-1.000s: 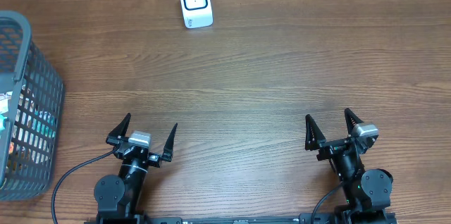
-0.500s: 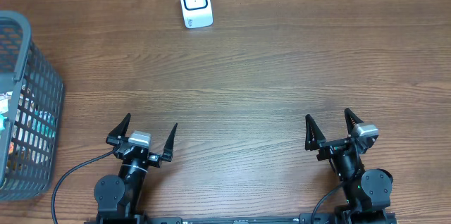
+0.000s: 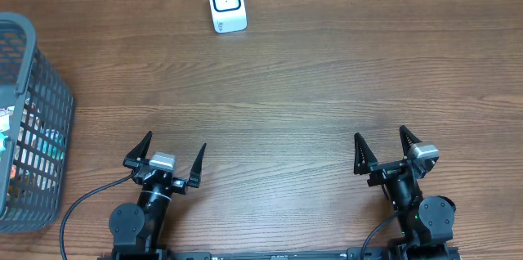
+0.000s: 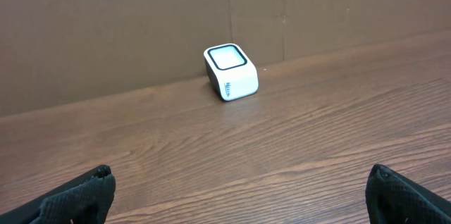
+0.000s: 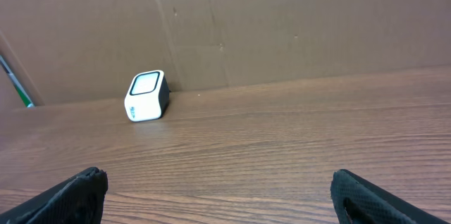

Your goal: Scan the item barcode

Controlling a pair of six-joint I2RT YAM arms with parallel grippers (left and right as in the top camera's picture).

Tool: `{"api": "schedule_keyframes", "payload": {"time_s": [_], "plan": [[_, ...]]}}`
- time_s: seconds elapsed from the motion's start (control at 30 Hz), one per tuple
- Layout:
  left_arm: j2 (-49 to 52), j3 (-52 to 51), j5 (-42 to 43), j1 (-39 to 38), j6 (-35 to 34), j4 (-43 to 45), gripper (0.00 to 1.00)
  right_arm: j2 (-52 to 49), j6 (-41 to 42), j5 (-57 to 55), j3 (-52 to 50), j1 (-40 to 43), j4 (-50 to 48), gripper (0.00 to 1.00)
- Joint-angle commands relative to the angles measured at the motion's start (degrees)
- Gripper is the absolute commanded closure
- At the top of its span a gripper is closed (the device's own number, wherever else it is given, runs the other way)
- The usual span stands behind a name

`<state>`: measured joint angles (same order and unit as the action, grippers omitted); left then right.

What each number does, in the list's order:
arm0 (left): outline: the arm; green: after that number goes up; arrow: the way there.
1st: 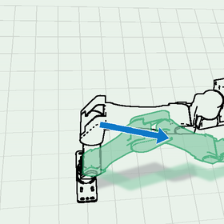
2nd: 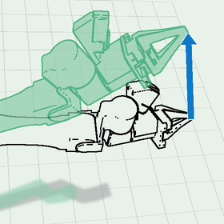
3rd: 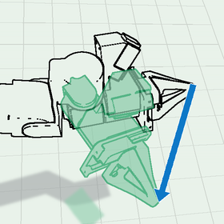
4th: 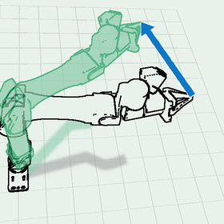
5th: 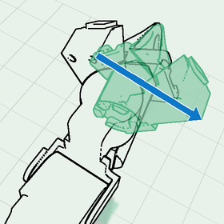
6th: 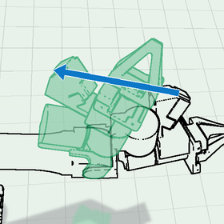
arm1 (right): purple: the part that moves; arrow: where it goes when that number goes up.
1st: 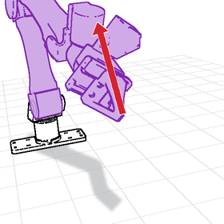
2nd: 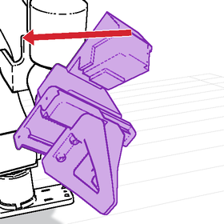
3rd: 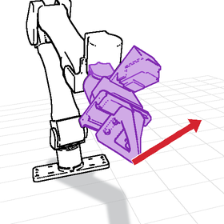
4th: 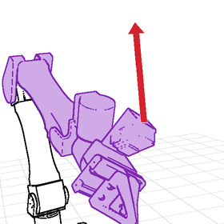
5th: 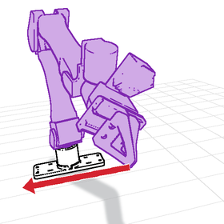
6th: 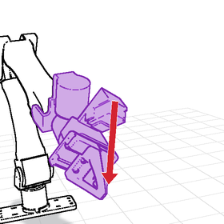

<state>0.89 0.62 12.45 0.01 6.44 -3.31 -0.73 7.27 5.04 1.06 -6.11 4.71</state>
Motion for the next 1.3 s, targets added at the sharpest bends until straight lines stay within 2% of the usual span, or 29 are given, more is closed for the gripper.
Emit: {"api": "schedule_keyframes", "payload": {"time_s": [0.0, 1.27], "plan": [[-0.6, -0.3, 1.1, 0.0, 1.1, 0.3, 0.0, 0.6, -0.1, -0.7, -0.6, -0.3, -0.2, 0.0], [-0.6, 0.7, 2.5, 0.0, -0.5, 0.2, 0.0, 0.6, -0.1, -0.7, -0.6, -0.3, -0.2, 0.0]]}}
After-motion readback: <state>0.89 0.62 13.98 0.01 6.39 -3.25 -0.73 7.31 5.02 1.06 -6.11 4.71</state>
